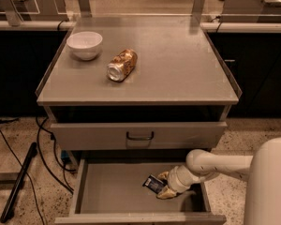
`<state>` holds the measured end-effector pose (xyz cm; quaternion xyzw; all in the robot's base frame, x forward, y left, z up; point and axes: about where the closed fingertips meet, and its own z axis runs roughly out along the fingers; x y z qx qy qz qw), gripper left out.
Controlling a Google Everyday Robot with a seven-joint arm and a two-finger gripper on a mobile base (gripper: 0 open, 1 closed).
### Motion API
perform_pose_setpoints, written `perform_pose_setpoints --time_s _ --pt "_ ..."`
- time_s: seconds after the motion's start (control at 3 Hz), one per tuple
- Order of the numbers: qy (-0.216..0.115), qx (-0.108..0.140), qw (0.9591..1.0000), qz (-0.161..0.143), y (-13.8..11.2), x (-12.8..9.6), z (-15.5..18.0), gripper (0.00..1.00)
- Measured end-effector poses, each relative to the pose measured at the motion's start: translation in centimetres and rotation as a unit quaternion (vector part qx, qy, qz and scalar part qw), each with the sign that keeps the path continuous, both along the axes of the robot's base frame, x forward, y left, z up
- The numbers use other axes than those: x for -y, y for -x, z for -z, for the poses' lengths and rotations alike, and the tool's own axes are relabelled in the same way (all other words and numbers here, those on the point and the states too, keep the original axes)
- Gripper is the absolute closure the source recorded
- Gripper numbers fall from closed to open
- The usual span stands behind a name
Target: Pick rxbar blueberry from middle drawer and place on counter
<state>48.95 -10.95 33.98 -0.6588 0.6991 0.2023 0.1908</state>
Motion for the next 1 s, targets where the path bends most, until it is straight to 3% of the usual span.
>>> perform_pose_setpoints --time_s 0.33,0.67,1.0 --pt "0.0 -0.001 1.0 0.0 0.08 -0.05 -0.25 0.91" --pt "-0.004 -0.002 1.0 -0.002 0.27 -0.23 -0.36 1.0" --pt "-0.002 -0.003 1.0 -0.001 0.34 -0.23 -0.53 1.0"
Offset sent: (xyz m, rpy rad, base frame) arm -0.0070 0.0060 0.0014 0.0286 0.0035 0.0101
